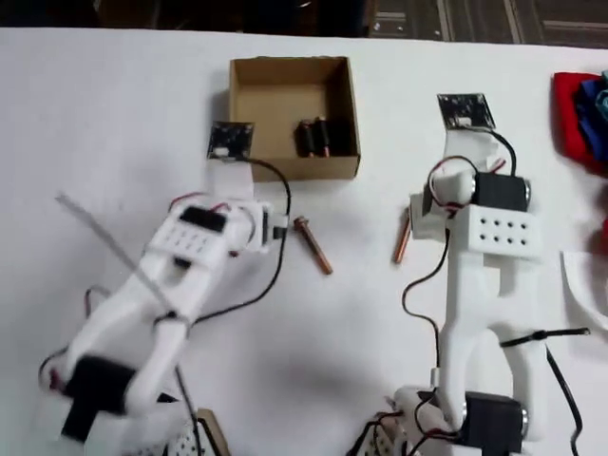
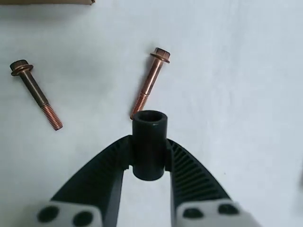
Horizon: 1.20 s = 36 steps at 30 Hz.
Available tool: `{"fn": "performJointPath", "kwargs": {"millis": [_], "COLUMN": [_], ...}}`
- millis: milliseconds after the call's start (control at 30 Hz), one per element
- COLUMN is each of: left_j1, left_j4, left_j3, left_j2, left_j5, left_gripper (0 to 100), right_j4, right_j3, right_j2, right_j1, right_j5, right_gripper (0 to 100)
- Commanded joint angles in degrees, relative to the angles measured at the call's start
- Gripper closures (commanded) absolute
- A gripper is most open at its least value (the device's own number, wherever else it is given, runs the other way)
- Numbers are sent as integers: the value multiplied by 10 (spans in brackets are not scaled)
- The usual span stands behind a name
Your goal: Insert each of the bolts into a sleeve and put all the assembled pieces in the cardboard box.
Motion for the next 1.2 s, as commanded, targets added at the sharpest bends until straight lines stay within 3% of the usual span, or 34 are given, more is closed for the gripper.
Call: {"fn": "performJointPath", "kwargs": {"millis": [0, 167, 267, 467, 933, 1167], "left_j1": [31, 91, 105, 101, 100, 101], "left_j4": [133, 302, 346, 376, 376, 382], "left_j3": [-137, -305, -390, -511, -640, -718], "left_j2": [90, 210, 266, 353, 498, 593], "left_j5": [62, 60, 64, 166, 198, 226], "left_gripper": [766, 766, 769, 767, 770, 771], "right_j4": [-9, -9, -9, -8, -8, -9], "right_j3": [2, 3, 3, 3, 3, 4], "right_j2": [-31, -32, -34, -35, -35, -35], "right_j1": [16, 20, 20, 34, 138, 144], "right_j5": [1, 1, 1, 1, 32, 46], "right_gripper": [979, 979, 979, 979, 978, 978]}}
